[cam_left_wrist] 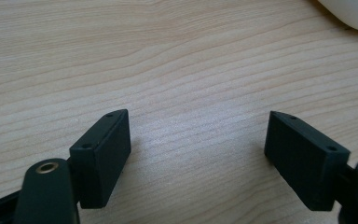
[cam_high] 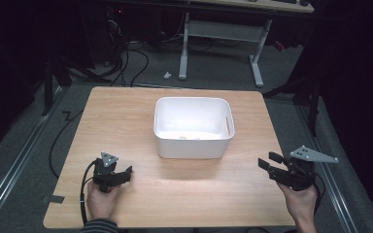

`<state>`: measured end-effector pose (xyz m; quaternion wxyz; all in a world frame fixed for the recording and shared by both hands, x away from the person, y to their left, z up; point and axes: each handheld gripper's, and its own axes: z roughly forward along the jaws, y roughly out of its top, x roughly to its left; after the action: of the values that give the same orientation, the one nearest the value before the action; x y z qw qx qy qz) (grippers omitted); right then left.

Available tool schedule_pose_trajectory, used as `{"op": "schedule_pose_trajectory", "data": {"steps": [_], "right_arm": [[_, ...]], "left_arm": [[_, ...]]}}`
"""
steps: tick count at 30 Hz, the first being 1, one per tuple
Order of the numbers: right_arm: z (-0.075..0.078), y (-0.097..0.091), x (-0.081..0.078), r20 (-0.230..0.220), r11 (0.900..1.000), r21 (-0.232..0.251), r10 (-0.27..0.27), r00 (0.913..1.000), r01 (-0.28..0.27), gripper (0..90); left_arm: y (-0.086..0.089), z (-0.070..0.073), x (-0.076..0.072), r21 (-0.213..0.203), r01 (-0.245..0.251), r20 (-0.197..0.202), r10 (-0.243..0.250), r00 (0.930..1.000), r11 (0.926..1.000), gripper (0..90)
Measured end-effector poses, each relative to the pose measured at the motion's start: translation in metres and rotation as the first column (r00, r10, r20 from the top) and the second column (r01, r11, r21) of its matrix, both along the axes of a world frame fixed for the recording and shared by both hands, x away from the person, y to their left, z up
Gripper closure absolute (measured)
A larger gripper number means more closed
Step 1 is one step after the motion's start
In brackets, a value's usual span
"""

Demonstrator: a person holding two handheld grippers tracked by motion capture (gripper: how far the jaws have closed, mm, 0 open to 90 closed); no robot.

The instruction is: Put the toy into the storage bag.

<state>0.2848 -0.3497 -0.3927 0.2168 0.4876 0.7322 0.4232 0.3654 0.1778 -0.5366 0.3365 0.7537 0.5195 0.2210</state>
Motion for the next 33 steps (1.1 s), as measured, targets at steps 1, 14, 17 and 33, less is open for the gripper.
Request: {"op": "schedule_pose_trajectory", "data": {"steps": [1, 14, 17, 33], "right_arm": [[-0.001, 0.000, 0.000, 0.001, 1.0000, -0.004, 0.001, 1.0000, -0.001, 47.3], [-0.021, 0.009, 0.004, -0.025, 0.9999, 0.007, 0.013, 0.9996, -0.013, 47.5], [-0.024, 0.011, 0.006, -0.030, 0.9998, 0.008, 0.017, 0.9994, -0.017, 47.5], [-0.044, 0.023, 0.021, -0.061, 0.9992, 0.016, 0.037, 0.9975, -0.036, 47.7]], "left_arm": [[0.000, 0.000, 0.000, 0.000, 0.000, 0.000, 0.000, 1.0000, 1.0000, 22.8], [0.000, 0.000, 0.000, 0.000, 0.000, 0.000, 0.000, 1.0000, 1.0000, 22.9], [0.000, 0.000, 0.000, 0.000, 0.000, 0.000, 0.000, 1.0000, 1.0000, 22.9], [0.000, 0.000, 0.000, 0.000, 0.000, 0.000, 0.000, 1.0000, 1.0000, 22.9]]}}
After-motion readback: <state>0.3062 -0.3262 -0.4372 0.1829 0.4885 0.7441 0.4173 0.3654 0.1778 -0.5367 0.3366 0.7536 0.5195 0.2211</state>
